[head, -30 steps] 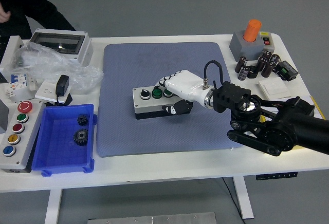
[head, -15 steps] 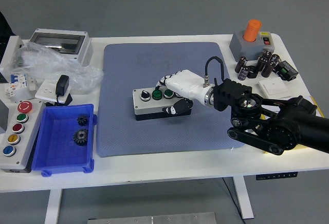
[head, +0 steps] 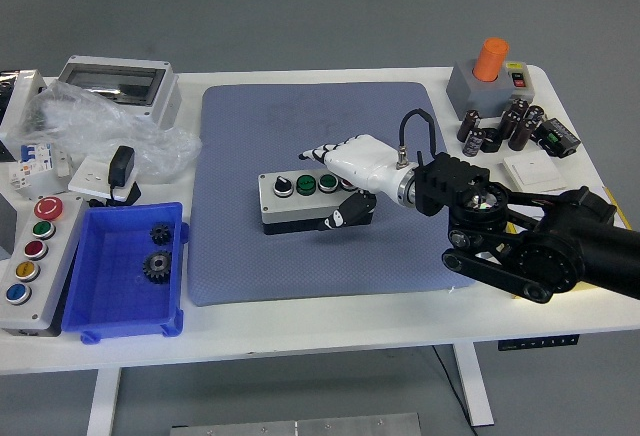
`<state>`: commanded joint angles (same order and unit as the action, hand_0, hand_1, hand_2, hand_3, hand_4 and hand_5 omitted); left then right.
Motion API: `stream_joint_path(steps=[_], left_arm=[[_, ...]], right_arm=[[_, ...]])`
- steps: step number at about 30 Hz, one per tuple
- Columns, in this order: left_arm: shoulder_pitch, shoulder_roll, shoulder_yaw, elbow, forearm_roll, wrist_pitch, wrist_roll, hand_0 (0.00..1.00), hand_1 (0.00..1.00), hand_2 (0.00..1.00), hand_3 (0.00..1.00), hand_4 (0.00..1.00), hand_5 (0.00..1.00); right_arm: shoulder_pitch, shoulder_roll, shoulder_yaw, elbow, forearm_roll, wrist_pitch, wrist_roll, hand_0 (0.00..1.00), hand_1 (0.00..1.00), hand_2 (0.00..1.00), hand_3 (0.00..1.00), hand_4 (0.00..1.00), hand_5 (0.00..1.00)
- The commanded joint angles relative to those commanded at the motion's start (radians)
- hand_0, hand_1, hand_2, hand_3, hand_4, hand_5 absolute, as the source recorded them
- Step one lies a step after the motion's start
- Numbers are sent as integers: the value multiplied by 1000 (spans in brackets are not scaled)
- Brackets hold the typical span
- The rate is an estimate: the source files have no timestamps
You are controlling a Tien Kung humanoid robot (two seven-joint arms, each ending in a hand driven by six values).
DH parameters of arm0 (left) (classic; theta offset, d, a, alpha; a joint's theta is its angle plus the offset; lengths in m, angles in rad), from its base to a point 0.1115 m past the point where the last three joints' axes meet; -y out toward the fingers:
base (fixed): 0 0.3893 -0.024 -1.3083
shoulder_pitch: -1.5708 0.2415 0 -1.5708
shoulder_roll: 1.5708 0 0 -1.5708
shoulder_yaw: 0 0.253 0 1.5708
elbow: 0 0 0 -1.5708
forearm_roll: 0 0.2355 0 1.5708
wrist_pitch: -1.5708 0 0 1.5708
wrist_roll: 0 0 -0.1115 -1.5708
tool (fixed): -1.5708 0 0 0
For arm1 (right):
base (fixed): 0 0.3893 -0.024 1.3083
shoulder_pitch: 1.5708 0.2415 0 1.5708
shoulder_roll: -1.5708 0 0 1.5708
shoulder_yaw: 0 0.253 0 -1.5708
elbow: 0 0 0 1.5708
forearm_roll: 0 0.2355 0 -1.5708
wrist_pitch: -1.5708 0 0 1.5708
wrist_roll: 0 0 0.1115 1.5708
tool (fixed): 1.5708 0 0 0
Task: Pick up the button,place it on the desk,press the button,press the button
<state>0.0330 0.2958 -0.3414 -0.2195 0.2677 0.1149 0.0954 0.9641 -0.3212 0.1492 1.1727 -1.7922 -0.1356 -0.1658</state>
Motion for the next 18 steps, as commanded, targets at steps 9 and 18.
stream_joint_path(steps=[9,18], left_arm=[[-3,0,3,0,-1,-7,-2,616,652,615,645,684,345],[-4,-1,5,0,-1,-10,-3,617,653,612,640,676,339]], right_arm=[[-2,34,-4,-3,-62,-19,-87,751,756,998,998,998,556],[2,77,-21,-18,-83,3,-146,734,756,998,998,998,578]])
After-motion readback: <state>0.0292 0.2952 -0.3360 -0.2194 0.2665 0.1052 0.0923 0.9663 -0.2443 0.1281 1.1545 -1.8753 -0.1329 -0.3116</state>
